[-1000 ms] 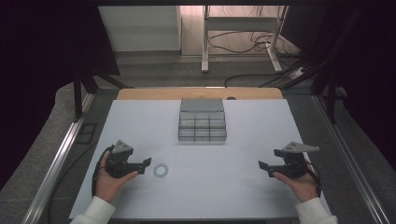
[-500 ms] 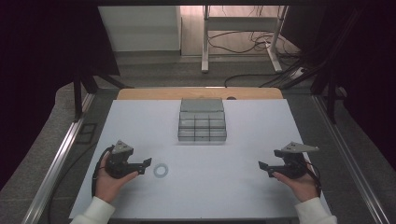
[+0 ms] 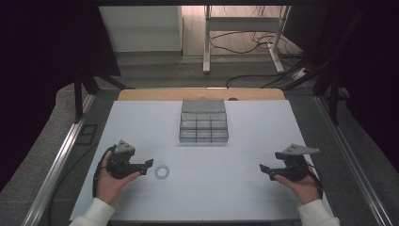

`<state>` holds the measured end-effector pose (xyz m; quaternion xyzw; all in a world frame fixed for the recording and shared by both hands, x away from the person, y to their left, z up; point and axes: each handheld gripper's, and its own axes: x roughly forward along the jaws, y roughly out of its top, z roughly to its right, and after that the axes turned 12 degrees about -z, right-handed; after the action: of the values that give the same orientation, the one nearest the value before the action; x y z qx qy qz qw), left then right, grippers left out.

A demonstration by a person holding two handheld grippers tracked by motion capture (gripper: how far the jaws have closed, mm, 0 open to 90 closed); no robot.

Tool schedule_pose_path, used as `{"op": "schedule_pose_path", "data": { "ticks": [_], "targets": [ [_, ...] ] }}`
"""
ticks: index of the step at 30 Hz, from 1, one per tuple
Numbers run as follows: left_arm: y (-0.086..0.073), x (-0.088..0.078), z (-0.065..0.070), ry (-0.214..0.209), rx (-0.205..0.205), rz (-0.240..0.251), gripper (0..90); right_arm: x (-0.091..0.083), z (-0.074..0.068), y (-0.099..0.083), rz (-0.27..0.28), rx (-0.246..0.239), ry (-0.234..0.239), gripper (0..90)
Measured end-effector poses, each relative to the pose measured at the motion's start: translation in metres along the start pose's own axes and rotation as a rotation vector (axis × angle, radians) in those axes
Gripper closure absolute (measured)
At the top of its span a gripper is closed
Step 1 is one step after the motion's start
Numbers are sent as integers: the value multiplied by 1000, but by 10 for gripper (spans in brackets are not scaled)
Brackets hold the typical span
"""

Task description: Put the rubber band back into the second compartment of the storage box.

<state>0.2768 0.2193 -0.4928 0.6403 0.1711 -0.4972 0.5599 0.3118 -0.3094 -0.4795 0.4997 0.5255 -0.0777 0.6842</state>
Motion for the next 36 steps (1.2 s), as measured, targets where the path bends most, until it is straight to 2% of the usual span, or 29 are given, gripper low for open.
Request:
{"op": "schedule_pose_path", "data": {
  "ticks": [4, 14, 24, 28, 36],
  "targets": [
    [3, -5, 4, -3, 13, 1, 148, 0, -2, 1, 2, -1, -2, 171],
    [10, -12, 5, -8, 27, -38, 151, 1, -2, 0, -8, 7, -13, 171],
    [21, -12, 9, -15, 63, -83, 151, 3, -1, 0, -13, 7, -19, 171],
    [26, -13, 10, -15, 66, -98, 151, 4, -1, 1, -16, 1, -24, 171],
    [34, -13, 13, 1, 94, -138, 152, 6, -1, 2, -20, -7, -26, 171]
  ]
}}
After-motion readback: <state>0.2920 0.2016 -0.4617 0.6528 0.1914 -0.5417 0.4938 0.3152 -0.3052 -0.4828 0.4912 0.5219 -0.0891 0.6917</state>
